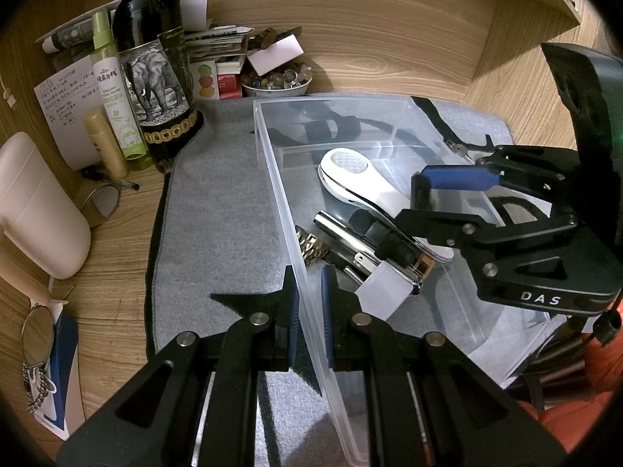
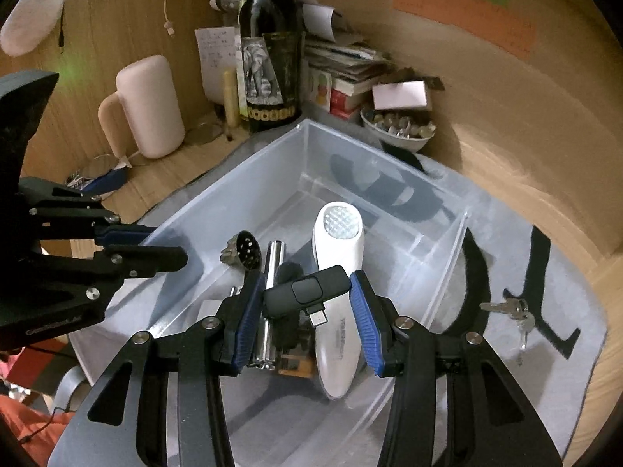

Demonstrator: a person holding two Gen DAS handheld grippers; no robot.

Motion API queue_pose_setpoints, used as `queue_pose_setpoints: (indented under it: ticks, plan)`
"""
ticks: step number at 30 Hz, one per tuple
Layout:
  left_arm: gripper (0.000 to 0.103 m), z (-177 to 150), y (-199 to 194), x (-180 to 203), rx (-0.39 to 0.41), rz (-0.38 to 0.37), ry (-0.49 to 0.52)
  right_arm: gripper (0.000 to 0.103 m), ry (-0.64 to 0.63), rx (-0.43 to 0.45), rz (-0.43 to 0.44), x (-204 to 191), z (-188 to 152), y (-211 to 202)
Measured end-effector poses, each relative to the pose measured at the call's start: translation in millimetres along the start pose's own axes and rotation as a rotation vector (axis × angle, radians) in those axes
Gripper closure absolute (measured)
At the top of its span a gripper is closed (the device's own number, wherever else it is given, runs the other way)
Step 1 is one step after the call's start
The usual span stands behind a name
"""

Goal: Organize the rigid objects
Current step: 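Drop the black USB adapter into the clear box with the right gripper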

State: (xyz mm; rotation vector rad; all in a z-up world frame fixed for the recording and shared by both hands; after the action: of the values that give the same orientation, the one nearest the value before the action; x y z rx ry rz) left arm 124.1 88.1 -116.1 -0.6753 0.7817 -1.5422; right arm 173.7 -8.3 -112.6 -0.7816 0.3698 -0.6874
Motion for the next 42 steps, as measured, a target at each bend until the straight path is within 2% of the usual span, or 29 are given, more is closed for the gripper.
queue_pose_setpoints:
  ticks: [3,5,15,21,26,28,33,38,42]
  plan:
    - [0.093,0,0,0,0.001,0.0,0.0,0.057,-0.001,-0.006,-0.003,0,-1,0]
    - [0.093,0,0,0,0.001,0.0,-0.001,0.049,-0.003,0.008,-0.011,0,0,-3]
    - [0.093,0,0,0,0.001,0.0,-0.001,0.048,0.012,0.111,-0.04,11,14,-36]
    - [0.093,0,0,0,0.001,0.0,0.0,0.048,0.059,0.185,-0.099,37,22,-63]
    - [0.093,0,0,0,0.001,0.0,0.0,0.037,0.131,0.23,-0.16,71,22,-79]
    - [0.093,0,0,0,0.001,0.0,0.0,0.036,0.163,0.237,-0.186,88,20,-81]
    - [0.093,0,0,0,0.001,0.001,-0.001,0.035,0.241,0.191,-0.271,133,8,-73]
    - [0.093,0,0,0,0.001,0.001,0.0,0.035,0.329,0.062,-0.286,175,-15,-41]
    - [0.093,-1,-1,-1,0.0,0.002,0.0,0.035,0.349,-0.038,-0.31,192,-34,-10]
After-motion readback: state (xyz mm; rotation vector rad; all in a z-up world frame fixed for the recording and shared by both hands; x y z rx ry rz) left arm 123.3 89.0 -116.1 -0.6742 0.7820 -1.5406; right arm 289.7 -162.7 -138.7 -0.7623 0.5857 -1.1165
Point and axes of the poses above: each gripper's, at about its wrist camera, not at the fingertips, and y roughly the way its jaws point, x to its right, z to its top, the point moved 4 cm from there along y, roughly the way its jaws point, and after that the axes turned 9 degrees about y, right-handed, at the moved point
